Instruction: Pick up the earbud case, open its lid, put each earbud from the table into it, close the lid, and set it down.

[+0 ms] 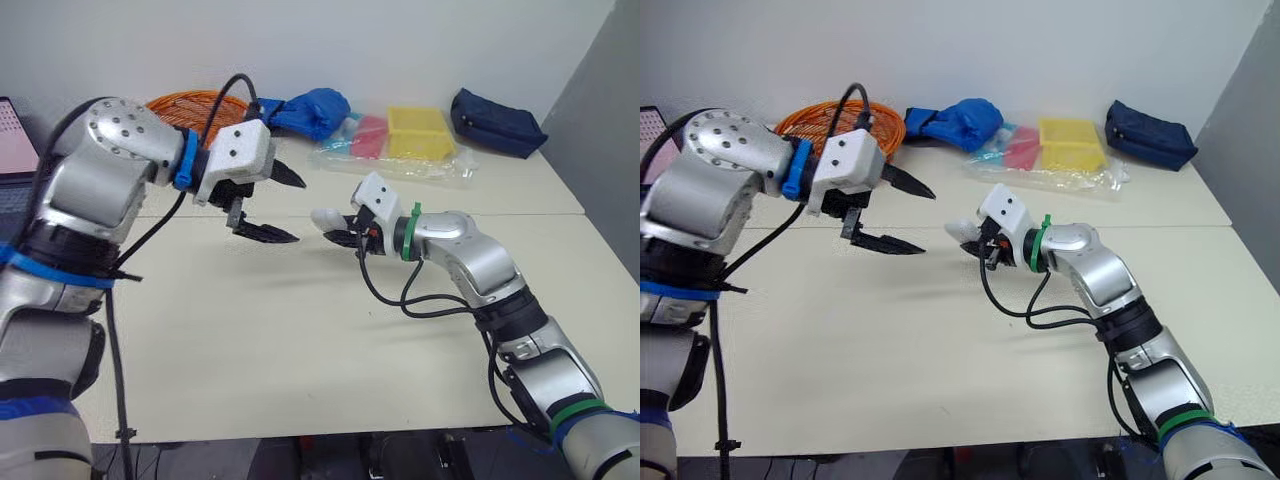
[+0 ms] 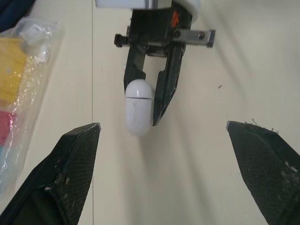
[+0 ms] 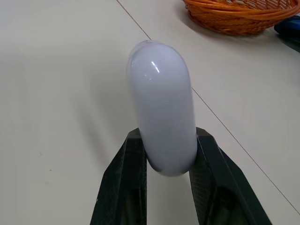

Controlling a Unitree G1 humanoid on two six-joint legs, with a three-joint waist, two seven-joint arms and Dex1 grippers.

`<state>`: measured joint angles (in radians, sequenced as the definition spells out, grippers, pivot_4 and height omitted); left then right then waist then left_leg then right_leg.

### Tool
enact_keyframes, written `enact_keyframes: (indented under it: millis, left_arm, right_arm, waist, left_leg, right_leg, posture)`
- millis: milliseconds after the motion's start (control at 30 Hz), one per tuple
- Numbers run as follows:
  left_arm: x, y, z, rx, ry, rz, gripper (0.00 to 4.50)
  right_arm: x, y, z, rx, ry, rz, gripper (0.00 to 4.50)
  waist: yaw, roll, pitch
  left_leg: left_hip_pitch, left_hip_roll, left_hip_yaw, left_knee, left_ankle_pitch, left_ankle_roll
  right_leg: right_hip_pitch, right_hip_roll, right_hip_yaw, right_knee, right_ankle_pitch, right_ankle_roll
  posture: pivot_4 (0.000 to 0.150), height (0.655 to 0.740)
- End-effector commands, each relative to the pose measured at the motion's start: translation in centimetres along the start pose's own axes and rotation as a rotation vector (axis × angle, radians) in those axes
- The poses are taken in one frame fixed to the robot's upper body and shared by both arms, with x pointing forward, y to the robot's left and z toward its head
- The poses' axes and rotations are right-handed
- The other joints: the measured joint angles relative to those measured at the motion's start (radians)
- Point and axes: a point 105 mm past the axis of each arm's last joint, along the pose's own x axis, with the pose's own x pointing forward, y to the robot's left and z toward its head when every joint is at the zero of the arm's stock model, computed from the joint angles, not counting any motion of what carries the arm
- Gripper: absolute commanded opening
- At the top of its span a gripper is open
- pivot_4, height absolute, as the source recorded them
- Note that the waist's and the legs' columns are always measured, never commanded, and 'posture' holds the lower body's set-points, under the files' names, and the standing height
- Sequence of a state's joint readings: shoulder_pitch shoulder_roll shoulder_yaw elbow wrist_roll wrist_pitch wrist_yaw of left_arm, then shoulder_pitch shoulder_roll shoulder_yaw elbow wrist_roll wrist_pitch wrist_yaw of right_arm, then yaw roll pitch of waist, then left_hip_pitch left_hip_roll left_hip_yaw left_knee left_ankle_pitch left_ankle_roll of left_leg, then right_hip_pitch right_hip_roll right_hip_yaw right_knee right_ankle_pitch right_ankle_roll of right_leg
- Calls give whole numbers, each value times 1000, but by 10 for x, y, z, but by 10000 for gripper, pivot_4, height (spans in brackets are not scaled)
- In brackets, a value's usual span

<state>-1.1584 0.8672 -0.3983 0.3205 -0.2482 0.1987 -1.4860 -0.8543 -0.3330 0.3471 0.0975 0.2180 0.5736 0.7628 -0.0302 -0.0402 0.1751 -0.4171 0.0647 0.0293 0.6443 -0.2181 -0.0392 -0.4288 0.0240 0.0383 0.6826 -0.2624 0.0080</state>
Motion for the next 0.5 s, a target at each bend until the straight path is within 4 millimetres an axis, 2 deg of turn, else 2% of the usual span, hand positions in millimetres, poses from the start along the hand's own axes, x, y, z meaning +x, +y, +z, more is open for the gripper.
enact_keyframes:
  millis: [33, 133, 200, 500]
  left_arm:
    - [-5, 8, -3, 68, 55, 3, 36709]
    - [0, 21, -6, 65, 58, 69, 27366]
    - [3, 19, -5, 60, 55, 40, 21210]
    - [18, 12, 3, 64, 32, -38, 21210]
  right_arm:
    - [-1, 0, 19, -66, -36, -6, 8235]
    - [-1, 1, 20, -66, -36, -7, 8235]
    - [0, 3, 20, -69, -33, -5, 8235]
    - [0, 8, 21, -79, -22, -7, 8235]
  waist:
    - [-2, 0, 0]
    - [-1, 0, 0]
    - [-1, 0, 0]
    - [-1, 0, 0]
  left_leg:
    - [0, 0, 1, 0, 0, 0]
    - [-1, 0, 2, 0, 0, 0]
    - [-2, 0, 2, 0, 0, 0]
    - [-10, 0, 2, 1, 0, 0]
  right_leg:
    - [0, 0, 1, 0, 0, 0]
    - [-1, 0, 2, 0, 0, 0]
    - [-2, -1, 2, -1, 0, 0]
    - [-11, -1, 2, 2, 3, -5]
  posture:
    - [1500, 7400]
    - [1500, 7400]
    - [1500, 7400]
    - [1500, 7400]
